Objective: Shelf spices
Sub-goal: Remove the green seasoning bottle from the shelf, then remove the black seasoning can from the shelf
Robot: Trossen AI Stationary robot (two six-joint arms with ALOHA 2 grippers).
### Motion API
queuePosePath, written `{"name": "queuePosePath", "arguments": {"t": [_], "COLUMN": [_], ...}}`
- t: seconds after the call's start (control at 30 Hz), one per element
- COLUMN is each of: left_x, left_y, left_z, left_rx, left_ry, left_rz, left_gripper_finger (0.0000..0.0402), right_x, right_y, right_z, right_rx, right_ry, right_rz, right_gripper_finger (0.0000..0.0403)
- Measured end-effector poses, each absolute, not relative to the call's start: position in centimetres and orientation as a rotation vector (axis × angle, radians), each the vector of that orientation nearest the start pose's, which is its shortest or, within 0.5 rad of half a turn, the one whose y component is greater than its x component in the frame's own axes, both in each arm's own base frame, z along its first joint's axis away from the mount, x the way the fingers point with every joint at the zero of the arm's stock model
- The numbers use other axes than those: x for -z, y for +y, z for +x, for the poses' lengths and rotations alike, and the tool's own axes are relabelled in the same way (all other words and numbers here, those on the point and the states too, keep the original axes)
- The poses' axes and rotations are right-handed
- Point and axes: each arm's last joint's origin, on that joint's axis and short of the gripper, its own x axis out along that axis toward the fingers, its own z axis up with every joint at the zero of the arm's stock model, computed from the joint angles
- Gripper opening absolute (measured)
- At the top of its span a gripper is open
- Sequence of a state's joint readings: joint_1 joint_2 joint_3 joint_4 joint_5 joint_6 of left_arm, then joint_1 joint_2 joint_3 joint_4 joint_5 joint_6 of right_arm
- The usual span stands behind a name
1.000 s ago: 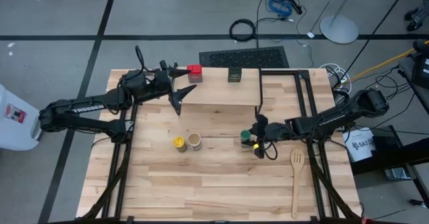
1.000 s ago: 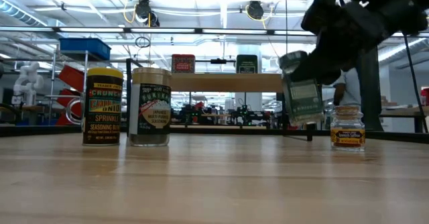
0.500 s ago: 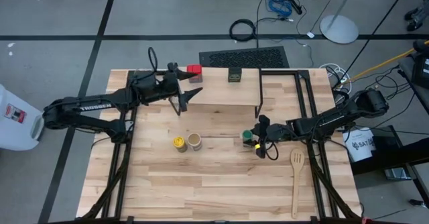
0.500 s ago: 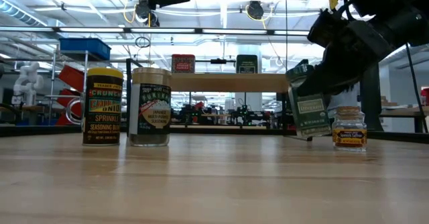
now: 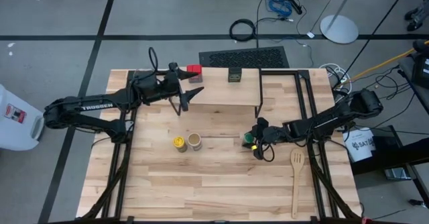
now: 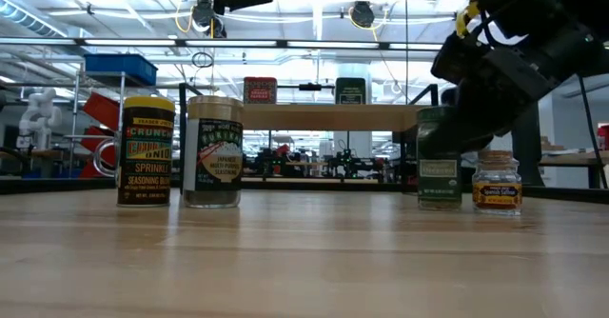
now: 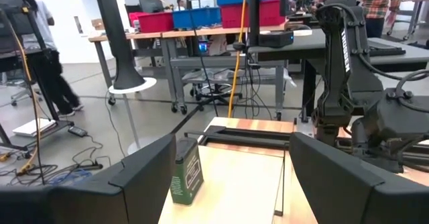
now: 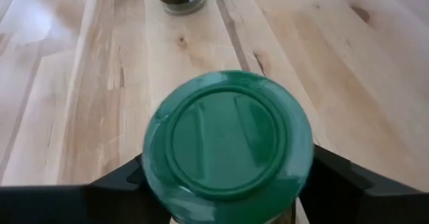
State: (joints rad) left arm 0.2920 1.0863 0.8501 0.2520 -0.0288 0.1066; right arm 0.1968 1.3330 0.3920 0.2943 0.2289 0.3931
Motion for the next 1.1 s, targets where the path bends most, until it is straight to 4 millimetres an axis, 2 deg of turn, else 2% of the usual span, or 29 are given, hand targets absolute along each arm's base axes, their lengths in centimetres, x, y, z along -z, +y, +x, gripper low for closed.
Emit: {"name": "queuePosePath", "arguments": {"t": [0.27, 0.5, 0.6, 0.73, 0.9, 1.1], "left_x": [-34.3, -37.3, -38.5, -39.2, -38.0, -36.4], "left_y": [7.2, 8.2, 9.5, 11.7, 14.9, 17.8], "left_z": [23.5, 24.7, 26.2, 28.6, 31.5, 33.5], "left_rx": [-0.321, -0.269, -0.287, -0.252, -0.26, -0.218], "left_ry": [-0.03, -0.017, 0.04, 0.148, 0.275, 0.314], "left_rz": [0.113, 0.139, 0.169, 0.203, 0.193, 0.184], "left_gripper_finger": [0.0299, 0.0299, 0.0299, 0.0299, 0.0299, 0.0299], "right_x": [-14.2, -16.0, -16.7, -17.6, -18.6, -18.7], "right_y": [3.8, 3.7, 3.5, 3.3, 3.2, 4.1], "right_z": [22.4, 21.7, 21.2, 20.3, 19.6, 19.4], "right_rx": [0.15, 0.149, 0.169, 0.185, 0.18, 0.142], "right_ry": [0.603, 0.54, 0.523, 0.511, 0.479, 0.475], "right_rz": [0.245, 0.245, 0.241, 0.239, 0.247, 0.265], "right_gripper_finger": [0.0258, 0.0259, 0.0259, 0.0259, 0.0259, 0.0259]}}
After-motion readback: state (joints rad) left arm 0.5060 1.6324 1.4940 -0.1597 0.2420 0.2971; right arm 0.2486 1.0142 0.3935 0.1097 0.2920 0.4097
